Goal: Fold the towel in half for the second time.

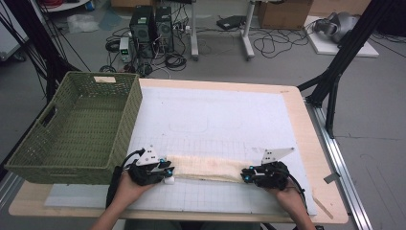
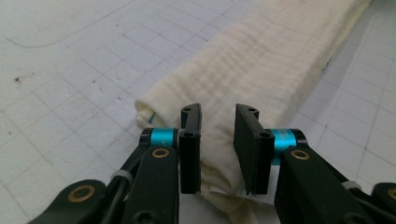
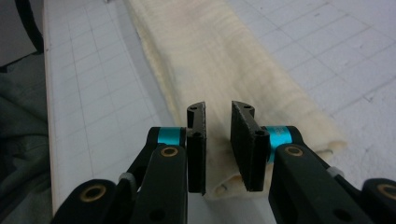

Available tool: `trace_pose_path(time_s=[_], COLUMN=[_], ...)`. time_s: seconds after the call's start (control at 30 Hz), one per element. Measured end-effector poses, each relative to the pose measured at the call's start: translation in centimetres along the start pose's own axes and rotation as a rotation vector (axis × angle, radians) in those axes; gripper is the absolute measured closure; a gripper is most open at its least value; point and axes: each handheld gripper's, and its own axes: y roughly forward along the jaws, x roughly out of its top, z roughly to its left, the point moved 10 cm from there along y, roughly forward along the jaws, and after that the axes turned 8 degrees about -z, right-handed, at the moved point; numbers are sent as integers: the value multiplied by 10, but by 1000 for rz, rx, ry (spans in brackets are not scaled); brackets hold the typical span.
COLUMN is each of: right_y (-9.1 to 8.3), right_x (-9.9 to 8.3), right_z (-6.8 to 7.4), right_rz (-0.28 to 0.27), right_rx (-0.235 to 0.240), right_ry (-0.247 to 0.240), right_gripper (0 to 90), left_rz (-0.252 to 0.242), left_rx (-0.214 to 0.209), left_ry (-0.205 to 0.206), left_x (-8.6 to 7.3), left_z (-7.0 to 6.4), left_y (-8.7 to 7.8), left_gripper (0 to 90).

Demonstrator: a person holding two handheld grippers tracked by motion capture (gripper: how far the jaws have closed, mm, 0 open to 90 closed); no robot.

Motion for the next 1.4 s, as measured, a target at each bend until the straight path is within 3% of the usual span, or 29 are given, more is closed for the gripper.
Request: trace_pose_path(time_s=[0.2,0.33,0.43,0.53,0.67,0.8,0.9,1.03,1.17,1.3,1.4], right_y=[-5,-11,-14,-12,-5,-1,1,-1,-7,-7,-5], right_x=[-4,3,6,5,2,-3,-5,-3,1,-4,-8], right_z=[0,2,5,8,11,9,8,8,12,17,19], right_rz=[-1,-54,-82,-60,-35,10,25,18,-8,13,34], right_rx=[-26,-40,-39,-37,-26,-43,-34,-22,-13,13,26], right_ry=[-18,-39,-48,-64,-61,-82,-60,-42,-49,-34,-32], right_gripper=[735,707,693,667,658,713,802,860,870,866,797], left_rz=[-14,-59,-90,-102,-63,-7,-9,-25,-36,-8,-20], left_rx=[7,20,5,-26,-37,-46,-48,-41,-37,-43,-50], left_ry=[7,10,12,20,32,65,67,48,55,62,57], left_x=[-1,7,11,12,6,-1,-1,1,3,-2,0], left_z=[-1,2,-1,-6,-8,-10,-10,-7,-9,-12,-12], left_y=[-3,-12,-19,-20,-14,-6,-5,-10,-18,-19,-19], left_gripper=[698,682,673,640,634,757,848,868,870,870,855])
